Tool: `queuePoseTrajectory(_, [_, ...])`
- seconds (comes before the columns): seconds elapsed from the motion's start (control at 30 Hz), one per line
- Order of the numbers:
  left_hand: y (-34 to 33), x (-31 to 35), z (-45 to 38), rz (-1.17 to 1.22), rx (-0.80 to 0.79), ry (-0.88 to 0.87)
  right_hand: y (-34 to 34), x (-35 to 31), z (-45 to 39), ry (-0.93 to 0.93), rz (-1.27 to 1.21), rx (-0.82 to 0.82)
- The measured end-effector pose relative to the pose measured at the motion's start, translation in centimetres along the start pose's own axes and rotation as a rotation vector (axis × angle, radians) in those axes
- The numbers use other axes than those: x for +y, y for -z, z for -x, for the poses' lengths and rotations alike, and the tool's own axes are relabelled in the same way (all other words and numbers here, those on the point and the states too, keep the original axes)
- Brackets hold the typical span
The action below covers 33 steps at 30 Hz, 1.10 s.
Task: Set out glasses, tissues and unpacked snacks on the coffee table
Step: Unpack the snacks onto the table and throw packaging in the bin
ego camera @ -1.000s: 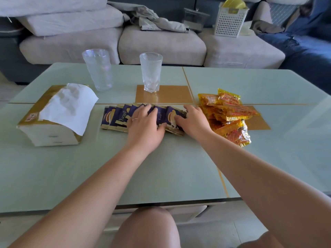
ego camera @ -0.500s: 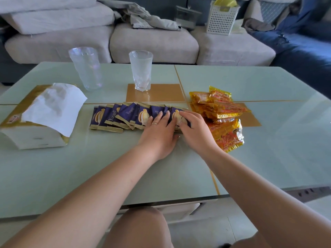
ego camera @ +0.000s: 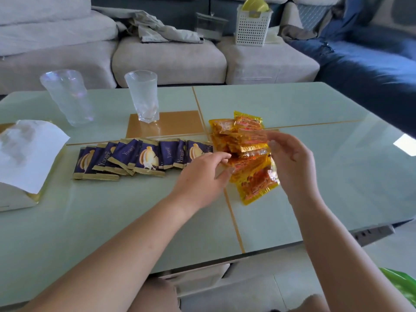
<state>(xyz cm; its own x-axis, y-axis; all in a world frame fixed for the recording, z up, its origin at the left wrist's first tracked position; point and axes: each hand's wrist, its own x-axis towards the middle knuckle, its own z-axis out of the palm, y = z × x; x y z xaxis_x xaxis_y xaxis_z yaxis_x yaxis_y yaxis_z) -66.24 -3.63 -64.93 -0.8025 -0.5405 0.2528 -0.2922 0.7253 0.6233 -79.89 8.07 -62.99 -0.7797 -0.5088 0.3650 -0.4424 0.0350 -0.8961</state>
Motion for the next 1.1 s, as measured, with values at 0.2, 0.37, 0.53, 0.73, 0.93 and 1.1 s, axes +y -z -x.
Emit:
queuePoseTrajectory(0.2, [-0.5, 1.8, -3.6, 0.164, 0.064, 0.152, 1.5, 0.5, -5.6, -0.221, 0.419, -0.207])
queuePoseTrajectory(0.37, [-1.2, 2.6, -6.5, 0.005, -0.016, 0.204, 1.0, 1.4, -7.7, -0.257, 0.461, -0.396])
queuePoseTrajectory(0.53, [-1.4, 3.4, -8.1, 0.195, 0.11, 0.143, 1.5, 1.8, -8.2, -0.139, 0.403, -0.29])
queuePoseTrajectory(0.73, [1.4, 6.5, -11.2, 0.333, 0.218, 0.098, 3.3, -1.8, -10.1, 0.01, 0.282, -0.107])
queuePoseTrajectory(0.93, [4.5, 9.8, -13.1, 0.665, 0.151, 0.08, 5.0, -7.5, -12.5, 0.017, 0.132, 0.02])
queuePoseTrajectory(1.1, [6.6, 12.3, -13.8, 0.683, 0.13, 0.045, 6.7, -11.6, -13.6, -0.033, -0.07, 0.1])
